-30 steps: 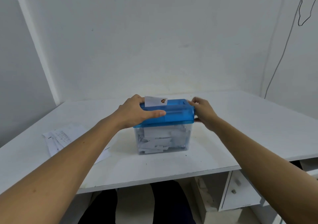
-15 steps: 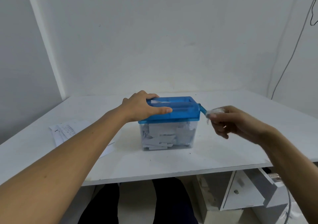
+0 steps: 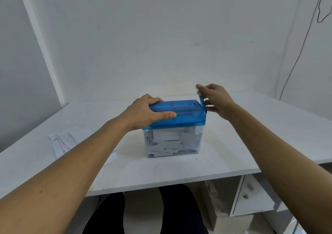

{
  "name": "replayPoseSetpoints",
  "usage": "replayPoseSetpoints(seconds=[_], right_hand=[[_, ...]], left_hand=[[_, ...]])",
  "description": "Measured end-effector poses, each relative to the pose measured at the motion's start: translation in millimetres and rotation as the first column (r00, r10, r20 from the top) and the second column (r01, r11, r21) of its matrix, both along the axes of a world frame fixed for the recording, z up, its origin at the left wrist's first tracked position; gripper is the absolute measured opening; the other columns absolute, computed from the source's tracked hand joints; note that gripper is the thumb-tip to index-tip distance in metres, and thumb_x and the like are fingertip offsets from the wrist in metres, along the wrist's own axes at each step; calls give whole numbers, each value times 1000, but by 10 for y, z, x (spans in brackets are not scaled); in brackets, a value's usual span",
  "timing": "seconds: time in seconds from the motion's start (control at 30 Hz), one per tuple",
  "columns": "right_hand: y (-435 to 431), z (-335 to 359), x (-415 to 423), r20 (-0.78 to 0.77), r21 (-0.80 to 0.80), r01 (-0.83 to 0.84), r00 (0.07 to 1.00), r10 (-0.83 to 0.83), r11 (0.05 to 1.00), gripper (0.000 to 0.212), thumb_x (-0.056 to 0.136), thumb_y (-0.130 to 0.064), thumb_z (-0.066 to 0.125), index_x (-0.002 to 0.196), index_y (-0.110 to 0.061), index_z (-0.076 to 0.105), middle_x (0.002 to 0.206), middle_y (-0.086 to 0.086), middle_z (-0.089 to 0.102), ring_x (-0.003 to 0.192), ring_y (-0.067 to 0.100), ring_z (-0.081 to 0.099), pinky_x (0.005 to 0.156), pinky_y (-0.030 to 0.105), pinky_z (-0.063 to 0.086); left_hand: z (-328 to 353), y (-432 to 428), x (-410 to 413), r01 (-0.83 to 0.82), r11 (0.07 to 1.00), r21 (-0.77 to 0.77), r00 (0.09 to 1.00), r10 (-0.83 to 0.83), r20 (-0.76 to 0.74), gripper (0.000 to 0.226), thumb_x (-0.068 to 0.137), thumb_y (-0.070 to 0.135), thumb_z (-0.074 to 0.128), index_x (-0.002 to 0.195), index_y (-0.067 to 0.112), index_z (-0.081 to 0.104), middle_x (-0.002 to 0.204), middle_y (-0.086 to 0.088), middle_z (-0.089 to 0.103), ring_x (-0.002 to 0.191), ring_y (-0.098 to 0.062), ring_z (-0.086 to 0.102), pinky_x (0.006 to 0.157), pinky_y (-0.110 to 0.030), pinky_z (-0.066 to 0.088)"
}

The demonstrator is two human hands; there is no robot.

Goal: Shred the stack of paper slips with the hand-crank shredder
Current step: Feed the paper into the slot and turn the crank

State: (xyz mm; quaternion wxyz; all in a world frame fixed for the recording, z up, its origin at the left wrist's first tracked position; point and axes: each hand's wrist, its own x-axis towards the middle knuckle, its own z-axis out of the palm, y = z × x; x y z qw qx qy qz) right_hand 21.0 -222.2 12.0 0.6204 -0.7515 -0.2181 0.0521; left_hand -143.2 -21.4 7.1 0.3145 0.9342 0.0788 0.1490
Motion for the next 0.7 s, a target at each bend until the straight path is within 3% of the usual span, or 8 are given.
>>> replayPoseSetpoints(seconds=[0.13,0.23,0.43,0.53,0.6,0.7], right_hand=[[35,-146,128,-78,-184,-28,997,14,983,36,94,-45,65,96,-9,62,91,6,64,77,16,58,70,28,55],[-21,-229,135,-139,-212,-44,990,14,976,46,92,-51,65,103,-6,66,82,3,61,67,12,50,57,22,48],[-64,-111,111,-83,-349,-57,996,30,936,41,96,-49,61,88,-9,58,73,4,54,59,12,42,46,19,41],[-74,-161,13,-68,-511,-69,997,40,857,25,102,-29,53,84,-11,53,72,2,53,57,11,39,48,21,36],[-94,-303,-73,-142,-530,-105,989,35,841,17,99,-14,45,83,-12,51,72,2,51,56,11,35,49,21,31],[-188,-507,-202,-226,-501,-169,972,59,849,20,98,-16,44,79,-14,49,68,0,46,55,10,32,50,21,28]], left_hand=[[-8,-10,-15,8,1000,14,1000,-8,11,82,55,85,62,123,40,56,113,18,50,107,-6,54,89,-26,46],[-30,23,-2,-14,999,43,1000,14,6,91,50,97,61,124,44,56,112,21,50,110,-8,54,100,-36,48],[-59,27,36,-46,997,69,999,45,18,101,42,101,53,126,45,56,112,23,49,112,-12,53,105,-44,45],[-79,41,23,-55,997,61,998,54,18,103,40,104,51,125,46,57,111,23,50,111,-12,53,106,-46,43],[-72,47,21,-64,996,62,998,62,22,99,42,102,51,124,46,57,110,23,49,109,-11,53,107,-46,42],[-46,7,19,-72,992,107,997,72,4,99,44,102,49,126,46,57,108,23,48,108,-12,51,107,-47,40]])
